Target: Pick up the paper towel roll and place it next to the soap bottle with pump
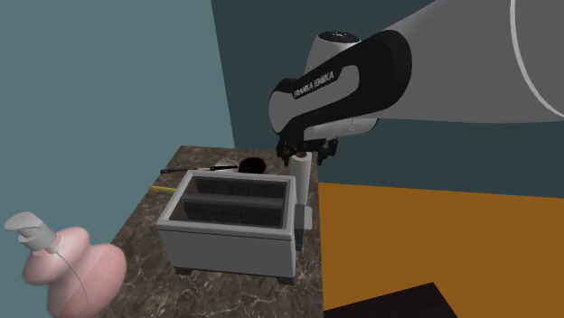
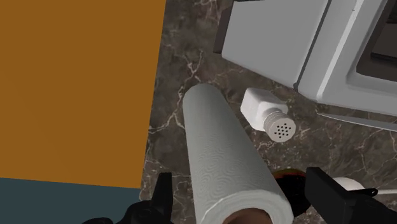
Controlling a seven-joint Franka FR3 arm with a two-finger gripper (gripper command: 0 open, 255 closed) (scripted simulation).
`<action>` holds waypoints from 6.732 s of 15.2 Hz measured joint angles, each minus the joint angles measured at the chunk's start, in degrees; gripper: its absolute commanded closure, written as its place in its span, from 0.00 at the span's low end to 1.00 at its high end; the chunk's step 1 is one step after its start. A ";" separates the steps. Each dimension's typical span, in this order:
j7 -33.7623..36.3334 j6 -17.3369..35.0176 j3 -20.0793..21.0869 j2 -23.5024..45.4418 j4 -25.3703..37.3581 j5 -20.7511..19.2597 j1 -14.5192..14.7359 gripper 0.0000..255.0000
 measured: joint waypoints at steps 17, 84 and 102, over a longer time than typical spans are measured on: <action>0.06 1.25 0.07 0.82 -0.37 -0.01 0.04 1.00; 2.60 -50.58 -0.45 1.69 52.36 -1.50 -0.43 1.00; 20.00 -53.63 10.15 -3.71 50.54 -2.86 6.52 1.00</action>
